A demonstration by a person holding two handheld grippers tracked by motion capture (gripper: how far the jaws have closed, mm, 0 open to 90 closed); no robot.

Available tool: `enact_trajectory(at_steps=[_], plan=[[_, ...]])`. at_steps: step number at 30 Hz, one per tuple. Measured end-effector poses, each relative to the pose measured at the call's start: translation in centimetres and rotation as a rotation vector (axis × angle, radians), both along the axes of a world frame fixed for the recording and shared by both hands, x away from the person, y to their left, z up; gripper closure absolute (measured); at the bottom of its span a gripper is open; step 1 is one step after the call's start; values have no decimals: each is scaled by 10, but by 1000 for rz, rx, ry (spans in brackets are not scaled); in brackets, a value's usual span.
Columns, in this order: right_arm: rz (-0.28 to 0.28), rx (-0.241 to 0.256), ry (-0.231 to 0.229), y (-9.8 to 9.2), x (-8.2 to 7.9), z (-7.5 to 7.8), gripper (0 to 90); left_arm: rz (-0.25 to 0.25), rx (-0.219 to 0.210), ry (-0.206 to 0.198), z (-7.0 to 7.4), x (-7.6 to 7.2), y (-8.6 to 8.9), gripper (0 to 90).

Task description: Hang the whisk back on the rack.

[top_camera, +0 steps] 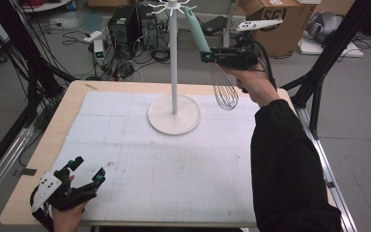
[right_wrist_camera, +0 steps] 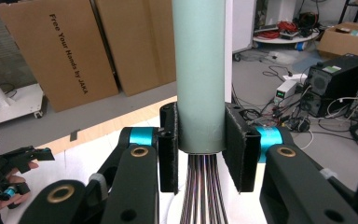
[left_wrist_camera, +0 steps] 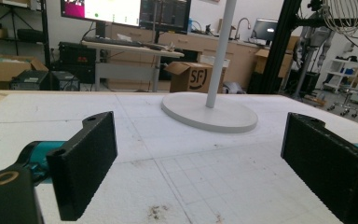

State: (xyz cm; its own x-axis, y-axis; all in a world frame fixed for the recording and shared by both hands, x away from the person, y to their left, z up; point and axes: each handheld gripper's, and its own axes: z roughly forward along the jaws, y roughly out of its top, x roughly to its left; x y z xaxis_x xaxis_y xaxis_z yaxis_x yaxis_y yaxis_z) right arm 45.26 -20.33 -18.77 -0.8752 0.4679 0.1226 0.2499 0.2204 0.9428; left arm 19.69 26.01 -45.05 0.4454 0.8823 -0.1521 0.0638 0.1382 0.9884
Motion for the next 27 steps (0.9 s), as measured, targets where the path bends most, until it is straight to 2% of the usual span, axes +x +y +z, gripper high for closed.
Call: enact_trajectory(at_steps=[3,15,27], plan=[[-6,-13,4,1,2,-2,691,-2,2,2,0,0,0,109],[-1,-5,8,9,9,-8,691,-2,-3,-1,0,0,2,110],[-11,-50,-8,22,10,-13,691,0,-4,-2,0,0,2,110]])
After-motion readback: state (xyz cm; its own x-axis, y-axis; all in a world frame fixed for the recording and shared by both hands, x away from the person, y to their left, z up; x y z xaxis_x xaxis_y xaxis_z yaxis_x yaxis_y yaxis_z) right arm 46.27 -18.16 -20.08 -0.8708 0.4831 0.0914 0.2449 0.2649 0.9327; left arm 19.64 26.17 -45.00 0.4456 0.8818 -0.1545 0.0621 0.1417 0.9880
